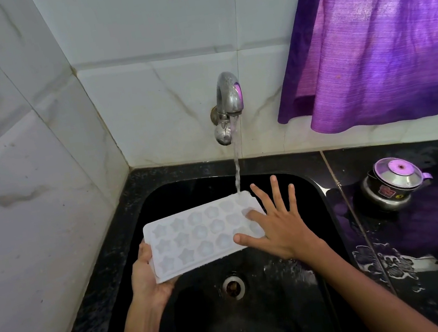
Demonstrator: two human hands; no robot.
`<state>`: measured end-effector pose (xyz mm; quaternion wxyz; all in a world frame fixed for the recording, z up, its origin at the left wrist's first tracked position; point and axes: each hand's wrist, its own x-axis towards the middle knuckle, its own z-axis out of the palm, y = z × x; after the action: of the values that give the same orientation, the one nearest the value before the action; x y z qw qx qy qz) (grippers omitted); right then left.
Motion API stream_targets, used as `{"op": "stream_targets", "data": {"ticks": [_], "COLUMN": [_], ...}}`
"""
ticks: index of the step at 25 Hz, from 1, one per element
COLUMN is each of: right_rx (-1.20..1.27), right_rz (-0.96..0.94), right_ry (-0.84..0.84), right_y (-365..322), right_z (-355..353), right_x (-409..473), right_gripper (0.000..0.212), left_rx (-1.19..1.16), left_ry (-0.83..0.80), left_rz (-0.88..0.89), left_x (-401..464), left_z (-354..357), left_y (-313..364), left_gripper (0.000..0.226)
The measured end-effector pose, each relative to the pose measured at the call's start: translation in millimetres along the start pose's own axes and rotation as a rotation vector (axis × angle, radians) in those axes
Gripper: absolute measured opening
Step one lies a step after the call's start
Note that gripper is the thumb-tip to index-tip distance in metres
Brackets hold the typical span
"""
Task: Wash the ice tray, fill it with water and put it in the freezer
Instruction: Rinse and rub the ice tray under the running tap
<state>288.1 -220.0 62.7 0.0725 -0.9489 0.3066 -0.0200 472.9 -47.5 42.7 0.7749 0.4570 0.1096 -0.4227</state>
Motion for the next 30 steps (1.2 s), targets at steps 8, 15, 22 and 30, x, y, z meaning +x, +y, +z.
{"op": "stream_targets", "data": {"ticks": [8, 15, 22, 30], "right_rx": [0.167, 0.197, -0.005, -0.05], "right_rz": [0.019, 0.01, 0.017, 0.008], "right_ry": [-0.04, 0.031, 0.032, 0.017], "right_y": [3.7, 20.3, 14.8, 9.6], "right_z": [0.4, -2.4, -3.3, -7.1], "right_x": [-10.0, -29.3, -16.9, -16.1], "right_gripper": [0.087, 0.067, 0.079, 0.089], "left_rx": [0.005, 0.006, -0.038, -0.051], "left_ry": [-0.001, -0.042, -0.067, -0.083], "left_rz": [0.009, 0.001, -0.001, -0.001], "left_x": [6.6, 15.2, 21.1, 22.3], "left_z": [0.1, 3.4, 4.0, -0.6], "left_y": [-3.0, 2.2, -2.1, -2.0], "left_gripper": [0.04, 0.041, 0.032, 0.041]}}
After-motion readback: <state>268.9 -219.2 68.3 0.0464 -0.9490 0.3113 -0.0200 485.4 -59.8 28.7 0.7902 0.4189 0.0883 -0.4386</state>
